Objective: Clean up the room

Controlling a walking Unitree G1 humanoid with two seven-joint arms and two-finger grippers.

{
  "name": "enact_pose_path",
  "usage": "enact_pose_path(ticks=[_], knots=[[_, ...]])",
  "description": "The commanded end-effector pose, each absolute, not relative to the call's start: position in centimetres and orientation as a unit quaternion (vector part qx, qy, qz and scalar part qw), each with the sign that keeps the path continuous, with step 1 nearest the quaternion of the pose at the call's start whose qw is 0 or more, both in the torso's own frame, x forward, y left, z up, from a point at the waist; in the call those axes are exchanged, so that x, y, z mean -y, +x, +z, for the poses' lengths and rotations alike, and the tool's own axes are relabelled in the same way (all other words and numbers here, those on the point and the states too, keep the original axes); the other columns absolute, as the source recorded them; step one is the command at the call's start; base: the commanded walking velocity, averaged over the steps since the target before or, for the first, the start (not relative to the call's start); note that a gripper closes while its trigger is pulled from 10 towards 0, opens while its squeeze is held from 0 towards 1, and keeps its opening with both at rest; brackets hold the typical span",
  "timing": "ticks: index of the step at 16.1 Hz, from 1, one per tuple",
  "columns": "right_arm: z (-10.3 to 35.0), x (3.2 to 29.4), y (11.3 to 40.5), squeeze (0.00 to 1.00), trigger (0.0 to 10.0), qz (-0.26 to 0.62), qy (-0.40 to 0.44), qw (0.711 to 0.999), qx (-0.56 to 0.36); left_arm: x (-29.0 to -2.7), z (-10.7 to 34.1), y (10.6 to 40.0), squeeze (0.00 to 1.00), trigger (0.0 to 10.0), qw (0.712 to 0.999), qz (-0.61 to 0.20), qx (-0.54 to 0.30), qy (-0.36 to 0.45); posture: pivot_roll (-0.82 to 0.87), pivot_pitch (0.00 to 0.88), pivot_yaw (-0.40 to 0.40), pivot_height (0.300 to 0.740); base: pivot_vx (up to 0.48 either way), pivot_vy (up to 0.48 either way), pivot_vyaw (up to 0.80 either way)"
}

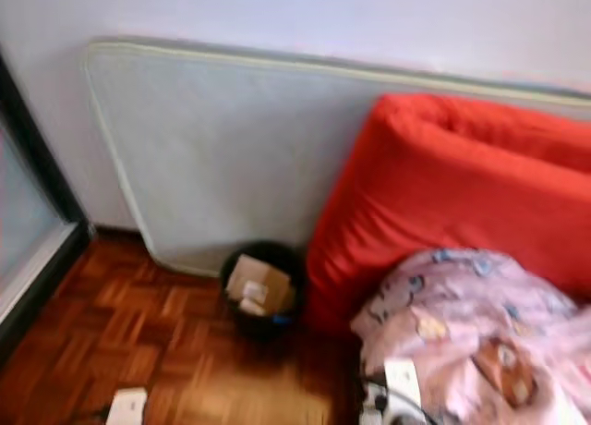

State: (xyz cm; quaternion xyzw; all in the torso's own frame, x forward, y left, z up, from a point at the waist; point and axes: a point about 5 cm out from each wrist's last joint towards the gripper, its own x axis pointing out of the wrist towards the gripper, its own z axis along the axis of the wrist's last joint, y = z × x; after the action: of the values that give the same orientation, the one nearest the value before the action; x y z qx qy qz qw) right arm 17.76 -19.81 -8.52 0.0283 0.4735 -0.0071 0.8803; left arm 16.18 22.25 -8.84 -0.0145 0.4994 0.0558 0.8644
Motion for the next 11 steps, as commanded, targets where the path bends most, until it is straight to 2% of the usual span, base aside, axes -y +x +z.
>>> enact_pose_path(ticks=[1,5,9,11], knots=[[-8.51,20.42,17.57,0.00,10.0,-0.016,0.026,0.879,-0.476,-21.63,-9.13,15.83,0.00,10.0,0.859,0.049,-0.509,-0.018,-0.02,0.000,-0.090,0.740,0.000,0.439,0.00],[-8.52,20.40,17.56,0.00,10.0,-0.015,0.025,0.879,-0.476,-21.67,-9.12,15.83,0.00,10.0,0.859,0.051,-0.509,-0.016,-0.02,0.000,-0.089,0.740,0.000,0.000,0.00],[-8.52,20.41,17.57,0.00,10.0,-0.015,0.026,0.879,-0.476,-21.66,-9.11,15.86,0.00,10.0,0.860,0.053,-0.508,-0.018,-0.02,0.000,-0.091,0.740,0.000,0.427,0.00],[-8.51,20.39,17.59,0.00,10.0,-0.014,0.026,0.879,-0.476,-21.69,-9.08,15.92,0.00,10.0,0.861,0.053,-0.506,-0.016,-0.02,0.000,-0.093,0.740,0.000,0.000,0.00]])
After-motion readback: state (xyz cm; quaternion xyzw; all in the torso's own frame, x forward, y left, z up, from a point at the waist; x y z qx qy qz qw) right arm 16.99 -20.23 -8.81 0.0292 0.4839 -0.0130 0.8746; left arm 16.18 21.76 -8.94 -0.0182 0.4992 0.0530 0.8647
